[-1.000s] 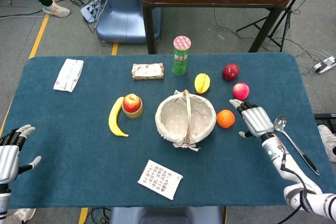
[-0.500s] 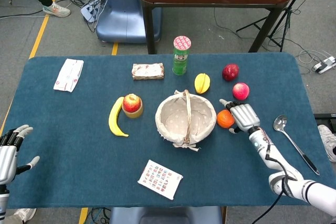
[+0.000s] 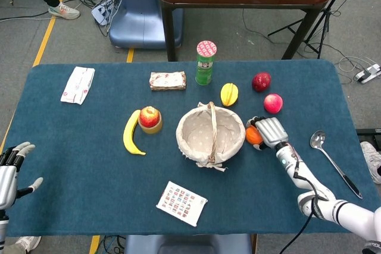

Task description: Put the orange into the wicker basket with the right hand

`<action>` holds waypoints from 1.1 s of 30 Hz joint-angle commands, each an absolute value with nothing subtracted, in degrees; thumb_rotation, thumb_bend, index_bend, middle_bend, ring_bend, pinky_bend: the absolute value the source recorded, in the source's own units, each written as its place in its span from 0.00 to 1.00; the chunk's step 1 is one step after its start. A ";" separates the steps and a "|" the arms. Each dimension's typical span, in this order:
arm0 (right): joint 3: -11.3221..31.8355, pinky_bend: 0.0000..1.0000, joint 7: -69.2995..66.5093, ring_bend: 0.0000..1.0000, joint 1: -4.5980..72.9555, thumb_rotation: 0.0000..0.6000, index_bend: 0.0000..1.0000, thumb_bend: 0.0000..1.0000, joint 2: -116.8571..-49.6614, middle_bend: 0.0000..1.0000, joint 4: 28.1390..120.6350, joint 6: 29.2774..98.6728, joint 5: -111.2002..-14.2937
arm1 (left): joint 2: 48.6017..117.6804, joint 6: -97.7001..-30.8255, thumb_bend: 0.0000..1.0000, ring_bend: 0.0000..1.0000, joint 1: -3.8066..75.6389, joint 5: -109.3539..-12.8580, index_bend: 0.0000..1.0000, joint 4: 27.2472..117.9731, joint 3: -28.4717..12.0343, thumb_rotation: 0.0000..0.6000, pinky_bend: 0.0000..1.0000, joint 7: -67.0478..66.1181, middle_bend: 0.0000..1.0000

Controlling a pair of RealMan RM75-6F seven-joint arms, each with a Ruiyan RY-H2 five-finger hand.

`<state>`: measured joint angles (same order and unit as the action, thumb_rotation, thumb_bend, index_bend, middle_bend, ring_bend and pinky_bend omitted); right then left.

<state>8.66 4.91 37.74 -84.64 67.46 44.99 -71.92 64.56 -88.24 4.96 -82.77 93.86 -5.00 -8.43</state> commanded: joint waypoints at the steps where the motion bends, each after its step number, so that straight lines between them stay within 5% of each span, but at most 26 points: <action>1: 9.01 0.54 3.91 0.38 37.07 1.00 0.45 0.31 -82.65 0.38 69.58 47.15 -72.75 | 64.49 -88.28 0.17 0.17 4.88 -82.71 0.26 93.83 -5.01 1.00 0.24 -8.35 0.19; 15: 12.76 0.54 4.20 0.39 34.42 1.00 0.45 0.31 -67.24 0.38 88.06 57.74 -75.80 | 63.97 -88.63 0.17 0.17 4.78 -83.48 0.26 94.94 -4.94 1.00 0.24 -8.77 0.19; 26: 13.22 0.54 7.40 0.39 38.79 1.00 0.45 0.31 -68.97 0.36 92.49 53.37 -73.77 | 63.86 -89.01 0.17 0.17 4.69 -84.47 0.26 95.55 -4.67 1.00 0.24 -9.13 0.19; 33: 13.15 0.54 9.57 0.31 40.86 1.00 0.21 0.16 -70.12 0.26 94.81 51.22 -71.26 | 63.97 -88.96 0.17 0.16 4.69 -84.48 0.26 95.42 -4.69 1.00 0.24 -9.28 0.19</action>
